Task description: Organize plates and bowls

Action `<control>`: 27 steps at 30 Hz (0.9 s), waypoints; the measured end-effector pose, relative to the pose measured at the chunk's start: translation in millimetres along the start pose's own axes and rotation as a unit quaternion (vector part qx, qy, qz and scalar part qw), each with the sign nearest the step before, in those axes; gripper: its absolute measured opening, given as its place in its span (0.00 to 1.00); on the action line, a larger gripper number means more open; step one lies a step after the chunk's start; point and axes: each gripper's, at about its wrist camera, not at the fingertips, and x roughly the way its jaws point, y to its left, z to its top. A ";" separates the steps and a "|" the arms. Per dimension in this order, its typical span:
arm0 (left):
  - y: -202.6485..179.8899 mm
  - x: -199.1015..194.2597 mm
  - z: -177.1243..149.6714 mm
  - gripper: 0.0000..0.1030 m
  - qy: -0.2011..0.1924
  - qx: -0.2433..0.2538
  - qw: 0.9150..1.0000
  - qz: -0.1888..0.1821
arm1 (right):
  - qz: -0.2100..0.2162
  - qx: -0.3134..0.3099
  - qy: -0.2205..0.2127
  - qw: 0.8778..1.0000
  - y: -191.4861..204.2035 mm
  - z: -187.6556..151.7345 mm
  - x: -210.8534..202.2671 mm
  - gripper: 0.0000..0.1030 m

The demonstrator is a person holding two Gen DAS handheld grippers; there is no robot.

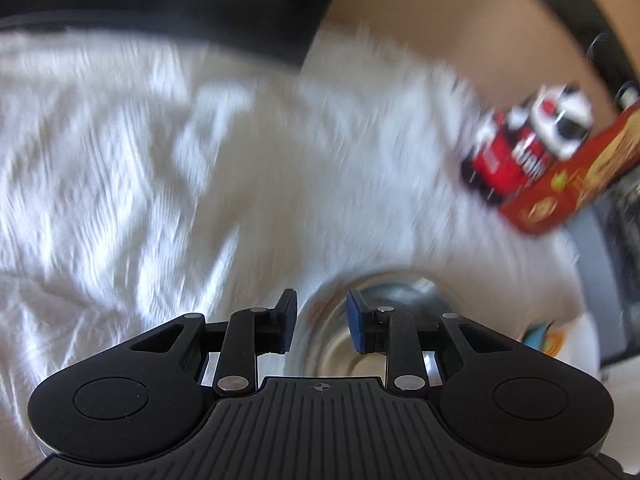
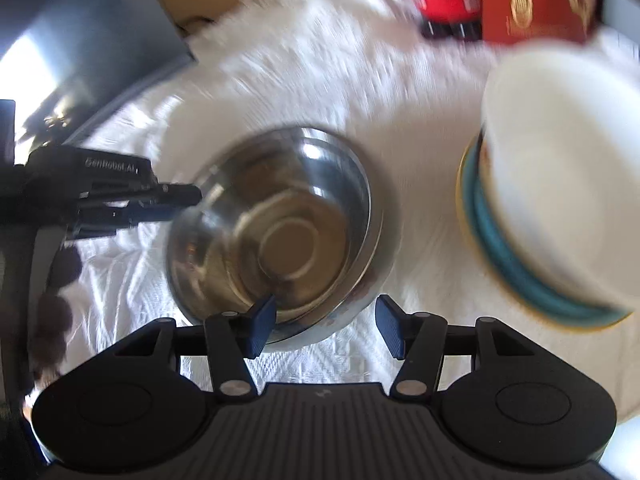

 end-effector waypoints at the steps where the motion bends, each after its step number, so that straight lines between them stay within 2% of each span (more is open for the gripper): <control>1: -7.6 -8.2 0.4 0.29 -0.016 0.002 1.000 -0.010 | -0.001 -0.022 -0.016 1.000 2.1 2.6 -9.4 0.54; 3: -25.2 -20.4 1.7 0.29 -0.035 0.010 0.999 -0.034 | -0.003 -0.063 -0.055 0.997 5.1 11.0 -30.4 0.54; 6: -61.5 -30.2 -4.9 0.29 -0.036 0.023 0.997 -0.065 | -0.017 -0.103 -0.127 0.986 -2.1 26.5 -64.1 0.55; 9: -100.1 -31.8 -22.3 0.29 -0.017 0.050 0.996 -0.077 | -0.056 -0.135 -0.172 0.974 -21.7 41.2 -91.0 0.66; 12: -132.1 -28.4 -37.8 0.29 0.003 0.071 0.994 -0.080 | -0.077 -0.167 -0.169 0.968 -48.8 53.0 -105.7 0.68; 17: -170.0 -15.3 -65.7 0.29 0.021 0.079 0.994 -0.078 | -0.096 -0.150 -0.134 0.975 -108.8 65.5 -105.0 0.68; 23: -189.1 8.9 -92.7 0.29 0.033 0.056 0.997 -0.038 | -0.082 -0.151 -0.084 0.982 -158.1 54.8 -79.5 0.68; 27: -189.7 20.8 -101.3 0.29 0.035 0.029 0.999 -0.006 | -0.052 -0.161 -0.073 0.983 -174.8 49.1 -67.4 0.66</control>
